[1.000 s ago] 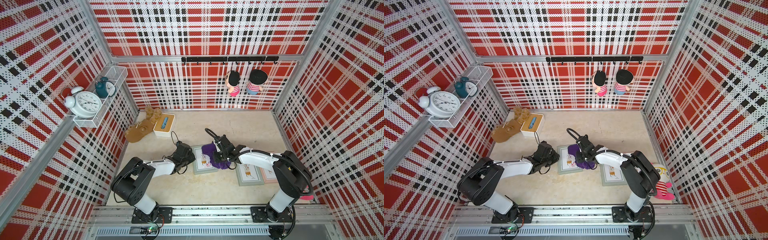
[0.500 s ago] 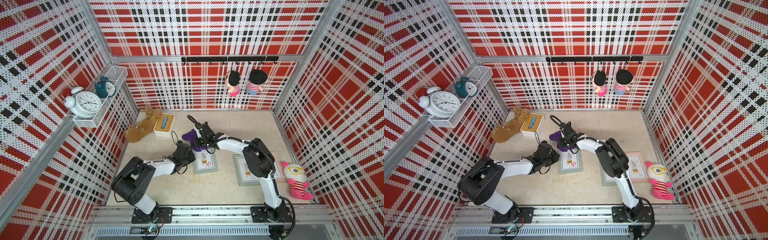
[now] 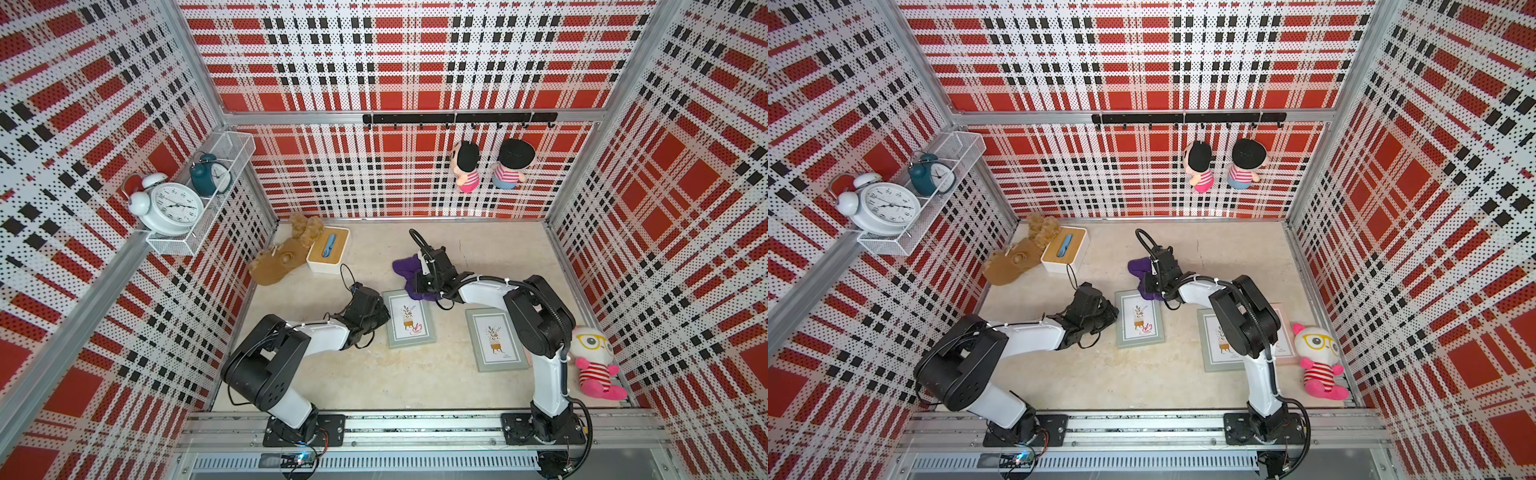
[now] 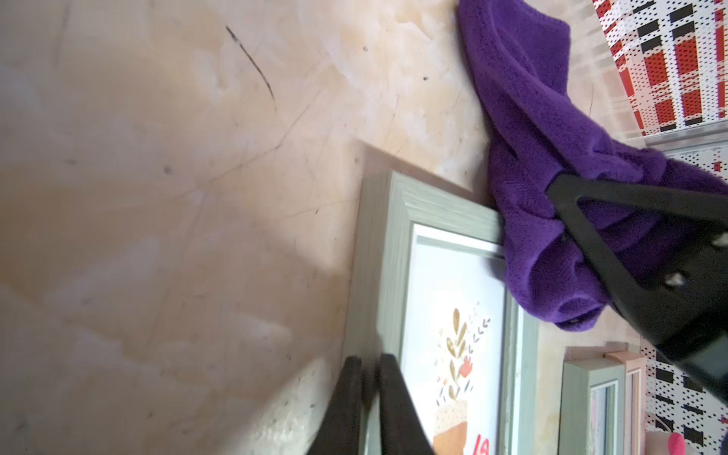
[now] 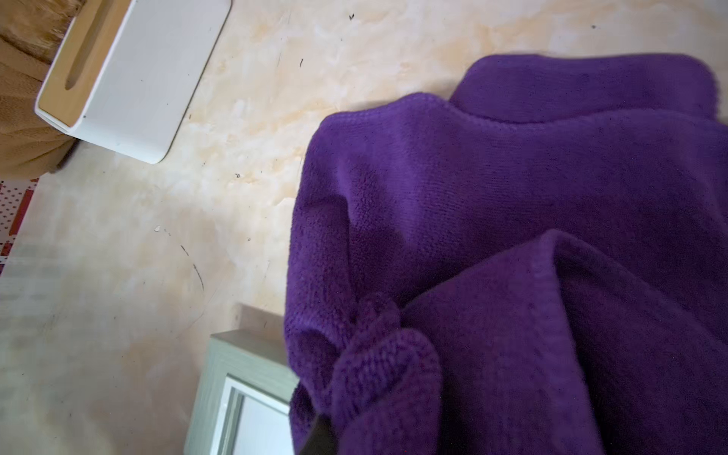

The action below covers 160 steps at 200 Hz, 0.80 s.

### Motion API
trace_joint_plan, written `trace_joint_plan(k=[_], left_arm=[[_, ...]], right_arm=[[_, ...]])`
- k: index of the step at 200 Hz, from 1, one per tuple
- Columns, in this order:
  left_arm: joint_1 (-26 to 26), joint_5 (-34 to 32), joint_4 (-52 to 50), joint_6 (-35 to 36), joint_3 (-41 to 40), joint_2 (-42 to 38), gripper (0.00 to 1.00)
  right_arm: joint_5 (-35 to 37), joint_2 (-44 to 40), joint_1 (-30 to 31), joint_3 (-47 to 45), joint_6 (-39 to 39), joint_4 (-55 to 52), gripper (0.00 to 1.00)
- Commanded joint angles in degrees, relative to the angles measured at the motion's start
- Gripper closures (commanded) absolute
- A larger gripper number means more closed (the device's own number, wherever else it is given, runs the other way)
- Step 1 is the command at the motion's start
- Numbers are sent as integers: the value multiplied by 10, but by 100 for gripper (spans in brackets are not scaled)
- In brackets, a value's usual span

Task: Wipe the picture frame with a cloth
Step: Wipe the dirt from the picture frame.

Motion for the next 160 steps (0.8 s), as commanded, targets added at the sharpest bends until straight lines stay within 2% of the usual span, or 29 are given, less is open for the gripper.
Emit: trace_joint_plan(k=[1, 23, 36, 66, 79, 93, 134, 160], left_arm=[[-8, 2, -136, -3, -30, 43, 87], [-9, 3, -135, -4, -30, 48, 87], [-9, 4, -134, -3, -30, 50, 87], [-10, 7, -133, 1, -30, 50, 87], [-11, 7, -131, 2, -30, 50, 88], [-11, 8, -129, 2, -30, 51, 88], [-13, 9, -129, 1, -28, 51, 88], [-12, 8, -131, 2, -29, 49, 87]], right_arm=[[-20, 44, 66, 26, 6, -28, 100], [-57, 60, 85, 27, 49, -2, 100], [-48, 50, 75, 2, 56, 9, 100], [-29, -9, -2, -80, 48, 13, 100], [-15, -22, -22, -88, 39, 11, 100], [-23, -9, -12, -67, 38, 0, 100], [-52, 62, 76, 16, 62, 0, 100], [-32, 43, 51, -15, 64, -4, 100]])
